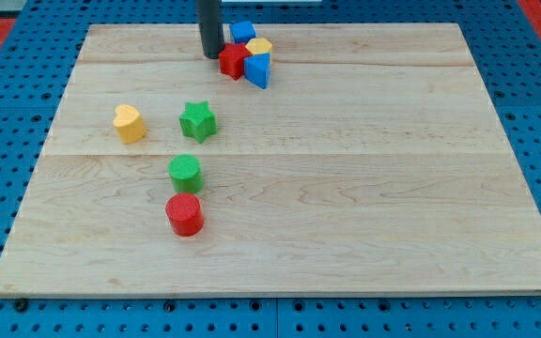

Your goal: Move the red star diagonal to the blue cube

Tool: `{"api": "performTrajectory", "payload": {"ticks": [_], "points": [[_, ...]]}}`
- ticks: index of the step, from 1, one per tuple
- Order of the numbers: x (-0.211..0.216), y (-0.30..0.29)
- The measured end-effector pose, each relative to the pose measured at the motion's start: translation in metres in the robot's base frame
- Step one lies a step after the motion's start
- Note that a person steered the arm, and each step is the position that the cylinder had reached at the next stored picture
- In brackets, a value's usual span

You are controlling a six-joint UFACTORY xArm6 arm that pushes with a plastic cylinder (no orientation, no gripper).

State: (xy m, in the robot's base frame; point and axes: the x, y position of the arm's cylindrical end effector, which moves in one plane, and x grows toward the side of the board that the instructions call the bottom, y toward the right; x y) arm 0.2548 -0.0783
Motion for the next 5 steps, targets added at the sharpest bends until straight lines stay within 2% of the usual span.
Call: {"api": "performTrajectory", "payload": {"ticks": [1, 3, 5], "points": [[0.000, 0.023], [0.014, 0.105], [0.053, 0.132]]}}
